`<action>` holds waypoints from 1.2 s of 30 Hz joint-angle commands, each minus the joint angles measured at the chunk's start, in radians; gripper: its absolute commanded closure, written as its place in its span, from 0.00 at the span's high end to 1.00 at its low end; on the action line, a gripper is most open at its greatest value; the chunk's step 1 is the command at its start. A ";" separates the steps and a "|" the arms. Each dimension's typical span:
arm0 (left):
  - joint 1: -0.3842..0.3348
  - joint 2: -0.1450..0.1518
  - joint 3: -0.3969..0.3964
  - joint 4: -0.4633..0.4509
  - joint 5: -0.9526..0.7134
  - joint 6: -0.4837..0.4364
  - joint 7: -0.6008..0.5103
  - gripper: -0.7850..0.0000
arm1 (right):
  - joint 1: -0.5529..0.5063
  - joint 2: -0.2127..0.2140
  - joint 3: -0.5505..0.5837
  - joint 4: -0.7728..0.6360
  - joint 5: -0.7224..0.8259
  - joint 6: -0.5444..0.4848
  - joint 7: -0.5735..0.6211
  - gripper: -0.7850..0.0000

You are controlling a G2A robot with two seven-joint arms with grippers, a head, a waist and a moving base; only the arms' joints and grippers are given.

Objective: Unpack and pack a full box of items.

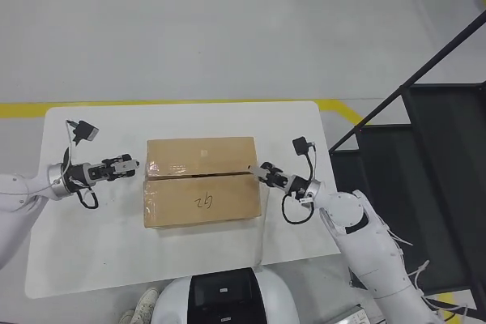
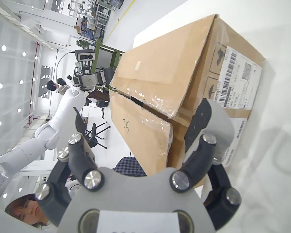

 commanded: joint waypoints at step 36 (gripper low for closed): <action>-0.017 -0.084 -0.019 0.015 -0.098 0.130 -0.153 1.00 | -0.175 0.055 0.110 -0.148 0.574 0.108 0.527 1.00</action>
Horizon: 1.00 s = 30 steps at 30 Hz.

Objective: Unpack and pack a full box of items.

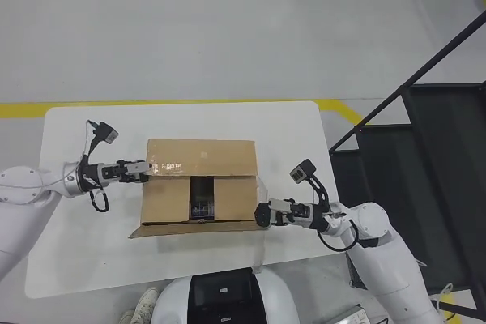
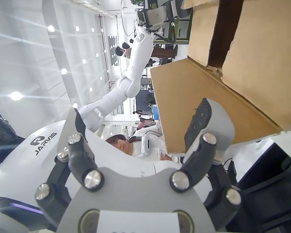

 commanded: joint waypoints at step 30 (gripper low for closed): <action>-0.372 -0.236 0.205 0.151 0.131 0.271 0.277 1.00 | -0.134 0.021 -0.234 -0.149 -0.400 0.009 -0.120 1.00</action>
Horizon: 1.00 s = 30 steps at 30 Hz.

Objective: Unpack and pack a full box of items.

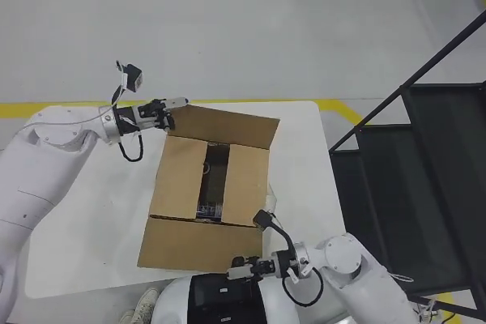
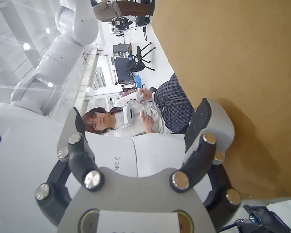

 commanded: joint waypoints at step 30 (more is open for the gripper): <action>-0.052 -0.125 0.104 0.097 0.508 0.086 0.211 1.00 | -0.057 0.008 0.045 0.064 -0.248 0.112 -0.518 1.00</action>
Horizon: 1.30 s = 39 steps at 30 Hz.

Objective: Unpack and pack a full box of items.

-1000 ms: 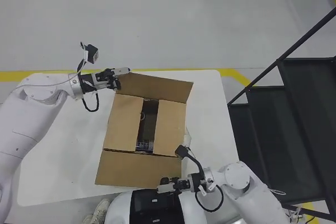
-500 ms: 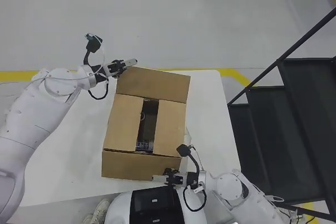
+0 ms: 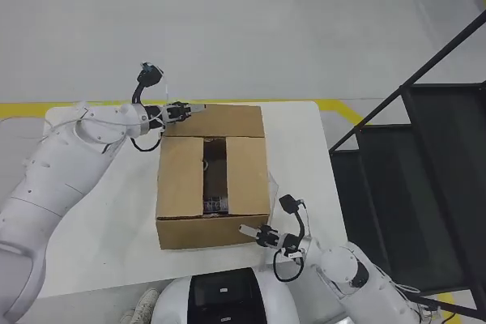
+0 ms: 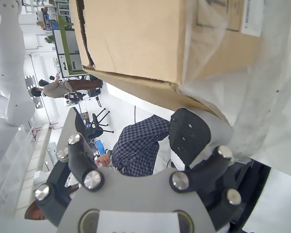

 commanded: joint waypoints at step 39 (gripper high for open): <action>0.405 0.188 -0.586 -0.265 -0.246 -0.111 -0.431 1.00 | 0.235 -0.008 -0.094 -0.150 0.119 0.139 0.124 1.00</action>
